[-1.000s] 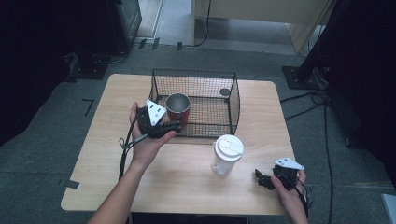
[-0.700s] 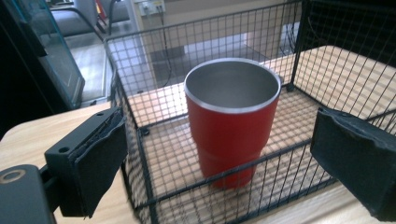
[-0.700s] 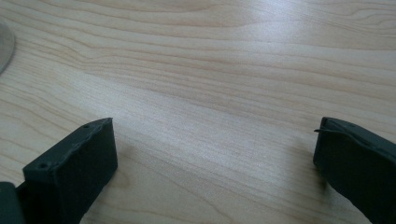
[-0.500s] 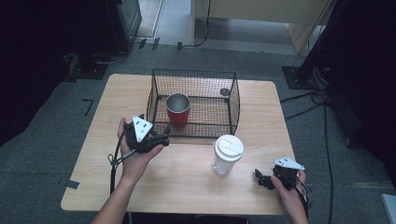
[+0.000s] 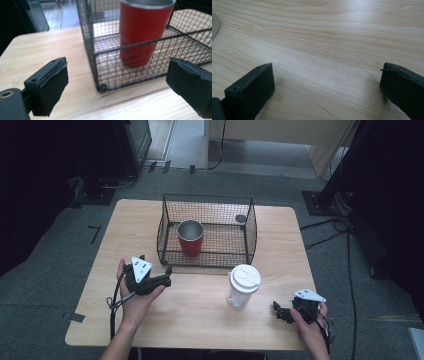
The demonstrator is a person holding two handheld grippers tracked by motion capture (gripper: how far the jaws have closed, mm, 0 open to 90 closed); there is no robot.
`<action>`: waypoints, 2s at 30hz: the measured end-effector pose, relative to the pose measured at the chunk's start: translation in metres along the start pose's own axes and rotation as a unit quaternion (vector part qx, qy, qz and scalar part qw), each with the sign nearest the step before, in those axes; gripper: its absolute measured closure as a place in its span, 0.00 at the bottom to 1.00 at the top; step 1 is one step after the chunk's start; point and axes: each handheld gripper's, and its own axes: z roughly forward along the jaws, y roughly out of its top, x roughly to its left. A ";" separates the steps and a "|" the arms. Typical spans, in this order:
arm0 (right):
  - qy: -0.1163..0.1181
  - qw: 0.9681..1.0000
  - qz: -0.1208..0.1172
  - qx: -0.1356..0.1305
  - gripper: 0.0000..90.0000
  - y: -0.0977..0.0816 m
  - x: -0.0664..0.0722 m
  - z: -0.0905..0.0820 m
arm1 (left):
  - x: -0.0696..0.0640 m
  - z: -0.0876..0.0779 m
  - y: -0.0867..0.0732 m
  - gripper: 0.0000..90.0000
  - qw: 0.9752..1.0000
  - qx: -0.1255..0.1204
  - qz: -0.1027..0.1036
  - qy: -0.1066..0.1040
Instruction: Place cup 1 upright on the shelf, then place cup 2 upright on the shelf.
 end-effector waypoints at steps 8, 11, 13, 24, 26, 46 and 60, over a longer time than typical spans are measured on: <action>0.000 1.000 -0.001 0.000 0.00 0.000 0.000 0.000 | 0.017 -0.007 -0.023 0.05 1.000 0.025 -0.014 0.012; 0.000 1.000 -0.001 0.000 0.00 0.000 0.000 0.000 | 0.021 -0.009 -0.028 0.05 0.999 0.030 -0.019 0.016; 0.000 1.000 -0.001 0.000 0.00 0.000 0.000 0.000 | 0.027 -0.013 -0.035 0.05 0.999 0.038 -0.022 0.018; 0.000 1.000 0.000 0.000 0.00 0.000 0.000 0.000 | 0.050 -0.030 -0.059 0.05 0.996 0.075 -0.030 0.032; 0.000 1.000 -0.001 0.000 0.00 0.000 0.000 0.000 | 0.056 -0.034 -0.062 0.05 0.996 0.079 -0.037 0.035; -0.002 1.000 0.001 0.000 0.00 0.000 0.000 0.000 | 0.109 -0.064 -0.090 0.06 0.988 0.137 -0.043 0.053; 0.009 0.999 0.038 -0.007 0.00 -0.002 0.002 -0.005 | 0.116 -0.056 -0.098 0.06 0.983 0.170 -0.049 0.045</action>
